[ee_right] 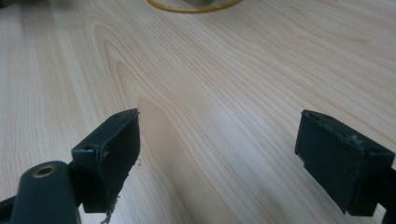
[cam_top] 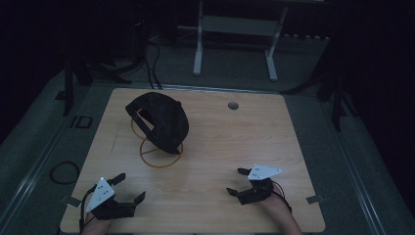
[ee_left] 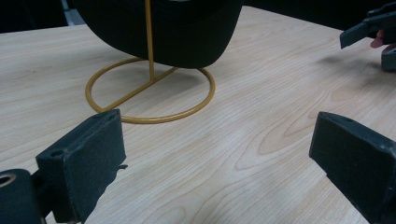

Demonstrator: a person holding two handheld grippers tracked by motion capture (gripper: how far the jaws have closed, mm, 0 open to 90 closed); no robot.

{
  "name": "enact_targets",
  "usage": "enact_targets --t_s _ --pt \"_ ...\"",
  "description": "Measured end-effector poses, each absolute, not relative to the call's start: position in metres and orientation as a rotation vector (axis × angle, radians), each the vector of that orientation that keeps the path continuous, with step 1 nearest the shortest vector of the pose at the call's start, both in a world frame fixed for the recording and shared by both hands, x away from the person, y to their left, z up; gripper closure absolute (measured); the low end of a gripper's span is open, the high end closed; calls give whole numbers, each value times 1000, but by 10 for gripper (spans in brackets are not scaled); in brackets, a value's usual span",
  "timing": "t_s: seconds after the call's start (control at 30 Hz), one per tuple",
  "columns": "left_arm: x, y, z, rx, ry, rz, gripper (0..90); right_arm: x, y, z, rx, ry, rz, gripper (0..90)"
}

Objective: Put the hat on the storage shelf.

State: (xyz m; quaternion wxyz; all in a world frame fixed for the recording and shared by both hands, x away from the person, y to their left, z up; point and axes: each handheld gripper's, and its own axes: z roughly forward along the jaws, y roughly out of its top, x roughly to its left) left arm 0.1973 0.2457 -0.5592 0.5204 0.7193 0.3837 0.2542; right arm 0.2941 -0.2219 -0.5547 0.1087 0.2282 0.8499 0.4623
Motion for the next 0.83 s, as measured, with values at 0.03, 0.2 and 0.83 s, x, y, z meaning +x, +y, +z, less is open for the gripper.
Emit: enact_targets --t_s 0.03,0.2,0.83 --pt "197 246 -559 1724 920 609 38 294 -224 -555 678 2495 1352 140" --pt "197 246 -559 1720 926 611 38 293 -237 -556 726 2459 1323 140" --pt "196 245 -561 1738 917 602 38 295 -254 -554 776 2409 1300 140"
